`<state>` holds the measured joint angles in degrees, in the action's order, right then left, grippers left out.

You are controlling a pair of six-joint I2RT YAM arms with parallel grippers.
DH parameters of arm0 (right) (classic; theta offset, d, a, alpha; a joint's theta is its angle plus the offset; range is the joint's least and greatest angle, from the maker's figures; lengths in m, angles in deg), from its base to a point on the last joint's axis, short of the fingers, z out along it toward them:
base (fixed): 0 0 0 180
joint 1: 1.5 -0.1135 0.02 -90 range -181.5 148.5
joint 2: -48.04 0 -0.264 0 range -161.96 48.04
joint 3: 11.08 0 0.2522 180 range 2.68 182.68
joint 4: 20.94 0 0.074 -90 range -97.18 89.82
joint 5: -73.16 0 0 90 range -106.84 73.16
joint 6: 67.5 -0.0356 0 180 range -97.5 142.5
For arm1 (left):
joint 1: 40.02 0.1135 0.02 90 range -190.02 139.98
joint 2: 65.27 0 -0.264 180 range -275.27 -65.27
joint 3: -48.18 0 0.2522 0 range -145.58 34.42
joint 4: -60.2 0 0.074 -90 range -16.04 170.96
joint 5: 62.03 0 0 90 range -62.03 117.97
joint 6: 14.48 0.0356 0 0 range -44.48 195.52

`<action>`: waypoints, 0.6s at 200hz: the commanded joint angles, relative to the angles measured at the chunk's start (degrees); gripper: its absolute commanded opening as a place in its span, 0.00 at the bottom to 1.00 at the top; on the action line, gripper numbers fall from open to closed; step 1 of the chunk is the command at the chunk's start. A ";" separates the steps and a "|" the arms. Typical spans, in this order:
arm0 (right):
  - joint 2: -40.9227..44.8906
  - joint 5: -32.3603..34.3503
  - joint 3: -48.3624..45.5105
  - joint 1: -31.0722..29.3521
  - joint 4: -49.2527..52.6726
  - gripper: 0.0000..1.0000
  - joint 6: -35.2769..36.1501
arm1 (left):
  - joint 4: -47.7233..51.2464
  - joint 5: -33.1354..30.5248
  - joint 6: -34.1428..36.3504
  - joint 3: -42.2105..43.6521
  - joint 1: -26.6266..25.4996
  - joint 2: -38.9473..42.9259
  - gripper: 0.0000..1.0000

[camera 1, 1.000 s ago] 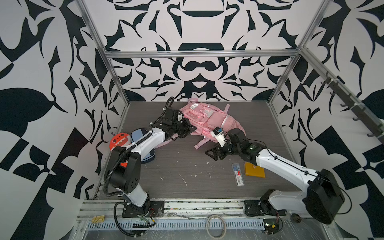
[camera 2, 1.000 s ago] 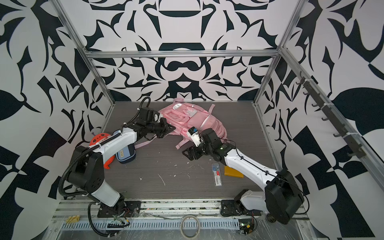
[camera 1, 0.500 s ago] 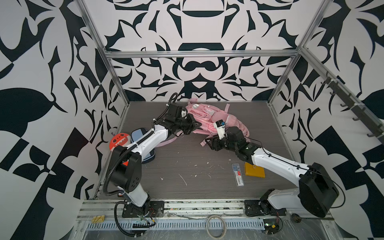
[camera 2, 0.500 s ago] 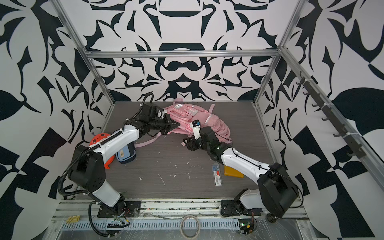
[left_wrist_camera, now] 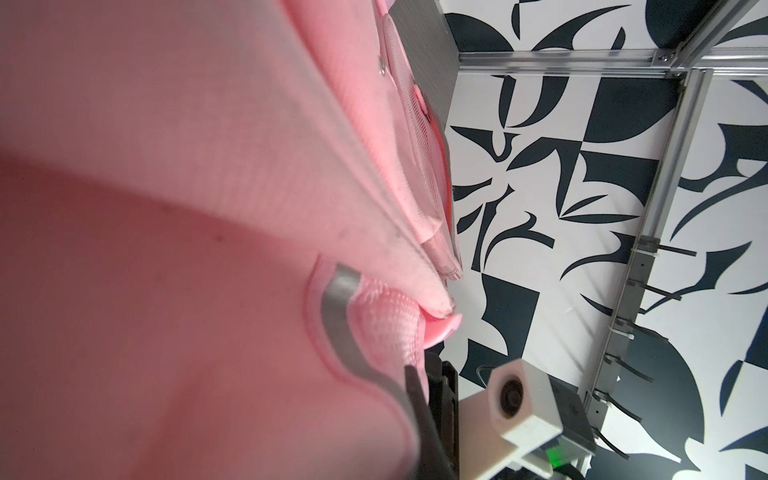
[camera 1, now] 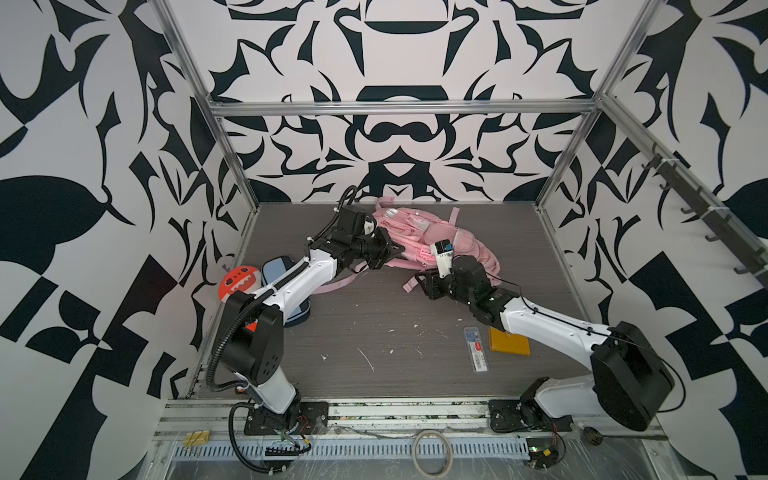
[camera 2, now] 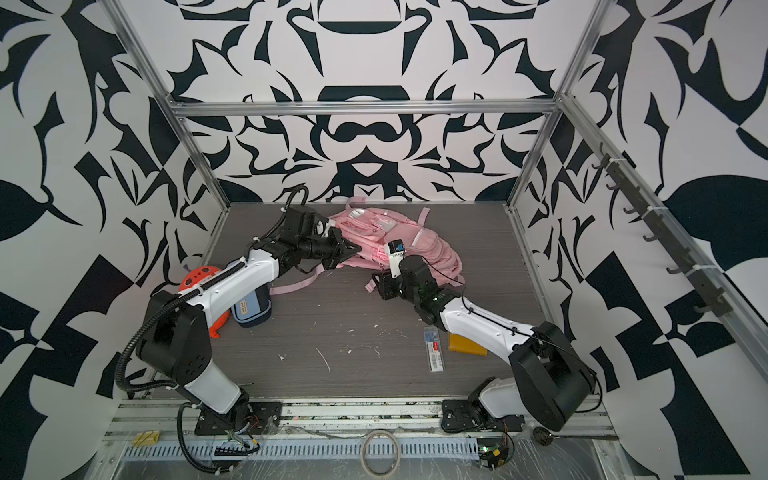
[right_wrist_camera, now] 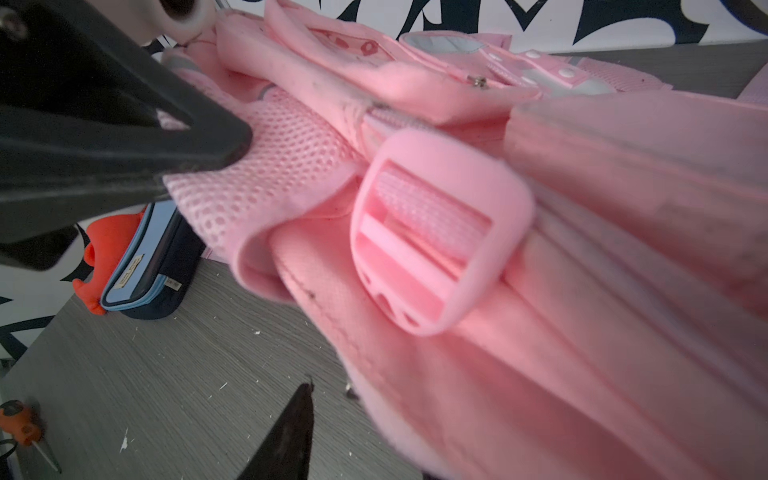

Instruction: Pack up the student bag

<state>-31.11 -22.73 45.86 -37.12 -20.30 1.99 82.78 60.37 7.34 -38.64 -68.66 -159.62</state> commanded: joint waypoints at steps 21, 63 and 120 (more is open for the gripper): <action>-2.34 0.51 4.84 1.79 -3.32 0.33 1.26 | -4.16 4.65 -0.72 -3.32 -1.37 3.27 0.00; -3.68 2.75 6.58 2.21 -5.60 0.22 -2.62 | -4.12 4.36 -0.98 -2.91 -1.84 3.69 0.00; -1.84 3.12 5.88 2.22 -4.21 0.02 -0.60 | -4.90 4.09 -1.48 -1.68 -2.03 4.61 0.00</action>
<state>-35.48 -21.48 49.58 -35.37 -21.77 0.11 82.12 60.18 6.42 -38.64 -69.73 -159.35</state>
